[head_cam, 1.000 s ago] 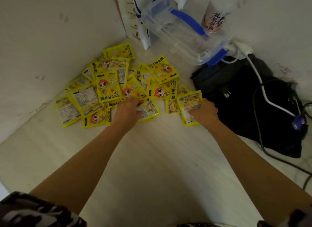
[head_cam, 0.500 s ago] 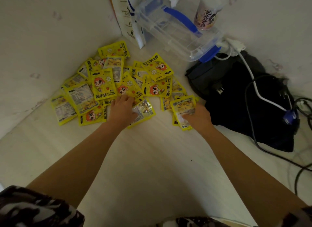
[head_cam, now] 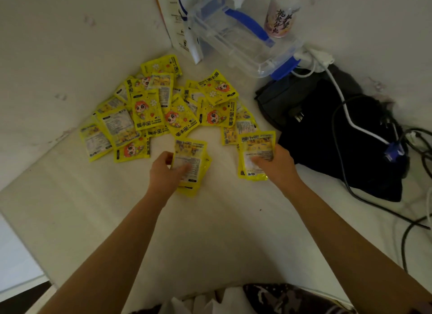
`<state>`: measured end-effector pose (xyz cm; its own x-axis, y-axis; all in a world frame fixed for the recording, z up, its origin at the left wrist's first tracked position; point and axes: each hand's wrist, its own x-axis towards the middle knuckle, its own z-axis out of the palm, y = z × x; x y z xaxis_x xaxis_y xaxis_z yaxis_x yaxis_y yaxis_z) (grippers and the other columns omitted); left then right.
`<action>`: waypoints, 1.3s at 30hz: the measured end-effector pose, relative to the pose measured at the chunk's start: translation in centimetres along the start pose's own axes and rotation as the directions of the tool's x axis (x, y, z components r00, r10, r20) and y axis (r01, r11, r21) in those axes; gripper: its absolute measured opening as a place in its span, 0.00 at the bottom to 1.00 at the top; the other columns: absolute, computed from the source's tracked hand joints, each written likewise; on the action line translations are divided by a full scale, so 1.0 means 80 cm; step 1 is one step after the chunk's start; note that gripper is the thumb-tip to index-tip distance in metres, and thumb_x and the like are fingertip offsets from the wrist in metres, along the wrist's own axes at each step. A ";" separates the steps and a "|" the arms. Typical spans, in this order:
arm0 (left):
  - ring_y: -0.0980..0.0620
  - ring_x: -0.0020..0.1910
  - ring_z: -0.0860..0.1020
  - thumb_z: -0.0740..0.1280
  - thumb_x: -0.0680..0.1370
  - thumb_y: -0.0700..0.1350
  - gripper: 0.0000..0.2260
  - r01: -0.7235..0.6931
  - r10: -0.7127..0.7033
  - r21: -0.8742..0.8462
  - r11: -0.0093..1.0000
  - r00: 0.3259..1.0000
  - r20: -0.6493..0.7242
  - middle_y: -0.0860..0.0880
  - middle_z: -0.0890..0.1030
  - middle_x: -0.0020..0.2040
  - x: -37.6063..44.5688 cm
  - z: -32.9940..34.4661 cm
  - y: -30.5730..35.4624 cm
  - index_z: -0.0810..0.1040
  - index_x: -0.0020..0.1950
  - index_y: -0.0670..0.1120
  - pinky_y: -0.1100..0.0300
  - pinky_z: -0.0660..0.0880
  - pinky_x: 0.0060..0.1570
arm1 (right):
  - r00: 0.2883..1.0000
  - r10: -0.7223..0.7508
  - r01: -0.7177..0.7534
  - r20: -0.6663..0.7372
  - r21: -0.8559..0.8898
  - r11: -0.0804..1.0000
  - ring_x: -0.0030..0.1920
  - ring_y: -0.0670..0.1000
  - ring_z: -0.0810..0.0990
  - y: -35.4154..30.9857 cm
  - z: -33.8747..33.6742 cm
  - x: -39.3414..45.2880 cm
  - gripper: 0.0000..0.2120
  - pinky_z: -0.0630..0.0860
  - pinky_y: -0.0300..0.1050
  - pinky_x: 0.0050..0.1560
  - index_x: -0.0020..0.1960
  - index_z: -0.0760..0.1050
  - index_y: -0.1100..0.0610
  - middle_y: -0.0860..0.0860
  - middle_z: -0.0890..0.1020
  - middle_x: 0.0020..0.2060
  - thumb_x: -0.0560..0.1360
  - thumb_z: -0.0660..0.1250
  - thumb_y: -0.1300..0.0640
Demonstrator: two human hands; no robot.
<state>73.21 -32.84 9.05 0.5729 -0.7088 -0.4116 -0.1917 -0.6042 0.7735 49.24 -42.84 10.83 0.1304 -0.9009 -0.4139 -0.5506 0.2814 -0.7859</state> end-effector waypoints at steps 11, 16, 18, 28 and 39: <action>0.50 0.41 0.83 0.74 0.72 0.42 0.06 0.090 -0.074 -0.220 0.971 0.994 0.082 0.48 0.84 0.44 -0.099 0.002 -0.032 0.81 0.47 0.50 0.55 0.80 0.39 | 0.995 0.097 -0.095 -0.009 0.097 0.991 0.52 0.53 0.82 0.038 0.001 -0.102 0.16 0.79 0.52 0.55 0.58 0.78 0.54 0.53 0.84 0.52 0.71 0.73 0.58; 0.49 0.40 0.83 0.72 0.73 0.40 0.06 0.117 -0.084 -0.248 0.962 0.986 0.141 0.47 0.85 0.44 -0.130 -0.009 -0.063 0.82 0.49 0.47 0.59 0.78 0.35 | 0.988 0.141 -0.135 -0.064 0.091 0.987 0.51 0.55 0.82 0.060 0.028 -0.160 0.15 0.80 0.53 0.53 0.57 0.77 0.56 0.54 0.83 0.51 0.71 0.73 0.57; 0.50 0.40 0.83 0.71 0.74 0.39 0.06 0.116 -0.077 -0.235 0.965 0.983 0.169 0.46 0.84 0.44 -0.143 -0.016 -0.077 0.82 0.50 0.45 0.60 0.78 0.35 | 0.980 0.175 -0.165 -0.094 0.106 0.981 0.51 0.55 0.83 0.069 0.042 -0.186 0.16 0.80 0.53 0.53 0.57 0.77 0.56 0.54 0.83 0.51 0.71 0.73 0.56; 0.49 0.42 0.83 0.71 0.73 0.39 0.05 0.043 0.001 -0.148 0.988 0.959 0.284 0.47 0.83 0.44 -0.205 -0.078 -0.133 0.80 0.48 0.46 0.55 0.80 0.40 | 0.919 0.308 -0.227 -0.245 0.309 0.924 0.45 0.52 0.84 0.101 0.112 -0.349 0.12 0.82 0.52 0.49 0.53 0.80 0.56 0.53 0.85 0.45 0.70 0.72 0.60; 0.53 0.37 0.81 0.72 0.72 0.37 0.08 -0.123 0.133 -0.054 0.991 0.852 0.506 0.49 0.83 0.41 -0.303 -0.057 -0.148 0.80 0.49 0.44 0.62 0.76 0.34 | 0.803 0.471 -0.212 -0.365 0.564 0.798 0.46 0.51 0.84 0.168 0.117 -0.505 0.08 0.81 0.51 0.50 0.46 0.80 0.50 0.51 0.85 0.44 0.71 0.72 0.61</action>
<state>65.23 -6.86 12.02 0.0599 -0.8688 -0.4916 -0.2175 -0.4920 0.8430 44.31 0.42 12.69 -0.4561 -0.7112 -0.5350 -0.0027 0.6022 -0.7983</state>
